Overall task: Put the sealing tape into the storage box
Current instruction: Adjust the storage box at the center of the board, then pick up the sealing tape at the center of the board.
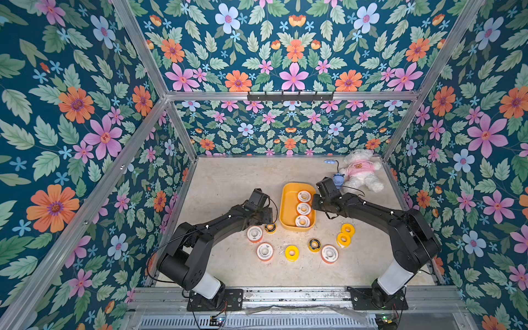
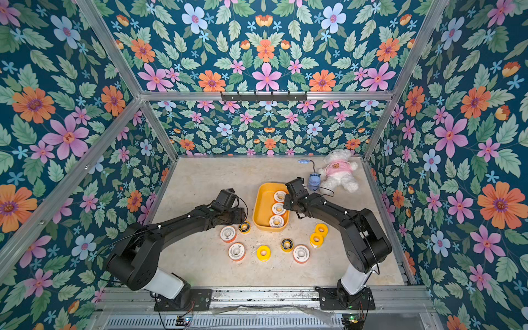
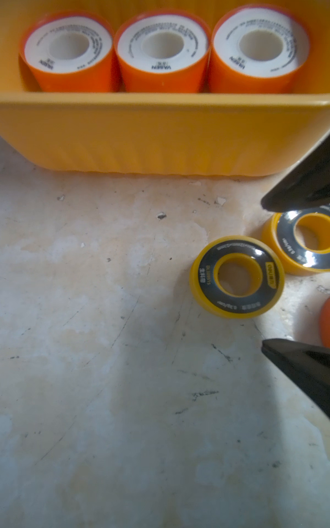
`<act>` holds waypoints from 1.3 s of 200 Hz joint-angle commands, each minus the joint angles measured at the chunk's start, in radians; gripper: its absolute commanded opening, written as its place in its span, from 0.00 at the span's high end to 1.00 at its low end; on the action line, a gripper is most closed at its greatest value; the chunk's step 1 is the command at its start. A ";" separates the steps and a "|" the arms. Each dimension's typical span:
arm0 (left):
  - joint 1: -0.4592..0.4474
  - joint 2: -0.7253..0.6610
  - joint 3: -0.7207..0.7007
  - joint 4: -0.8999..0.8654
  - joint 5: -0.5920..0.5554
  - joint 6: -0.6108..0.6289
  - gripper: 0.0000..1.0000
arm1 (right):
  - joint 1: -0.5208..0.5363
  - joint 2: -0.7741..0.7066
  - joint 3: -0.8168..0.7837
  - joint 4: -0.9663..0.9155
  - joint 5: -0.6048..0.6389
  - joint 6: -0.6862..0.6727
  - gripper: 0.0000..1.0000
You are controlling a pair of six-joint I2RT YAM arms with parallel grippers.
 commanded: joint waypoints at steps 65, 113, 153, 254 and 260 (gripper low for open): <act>0.001 0.097 0.050 0.007 -0.020 0.046 0.22 | 0.000 -0.004 -0.003 0.005 -0.008 -0.002 0.78; -0.001 0.136 0.064 -0.002 -0.037 0.051 0.26 | 0.000 -0.003 0.001 0.006 -0.011 -0.004 0.78; -0.001 0.145 0.063 -0.011 -0.070 0.047 0.34 | 0.000 0.002 0.001 0.009 -0.022 -0.008 0.77; -0.001 0.117 0.059 -0.028 -0.122 0.031 0.45 | 0.000 0.014 0.001 0.041 -0.096 -0.039 0.77; 0.000 0.109 0.061 -0.032 -0.122 0.030 0.45 | 0.001 0.014 0.001 0.044 -0.101 -0.042 0.77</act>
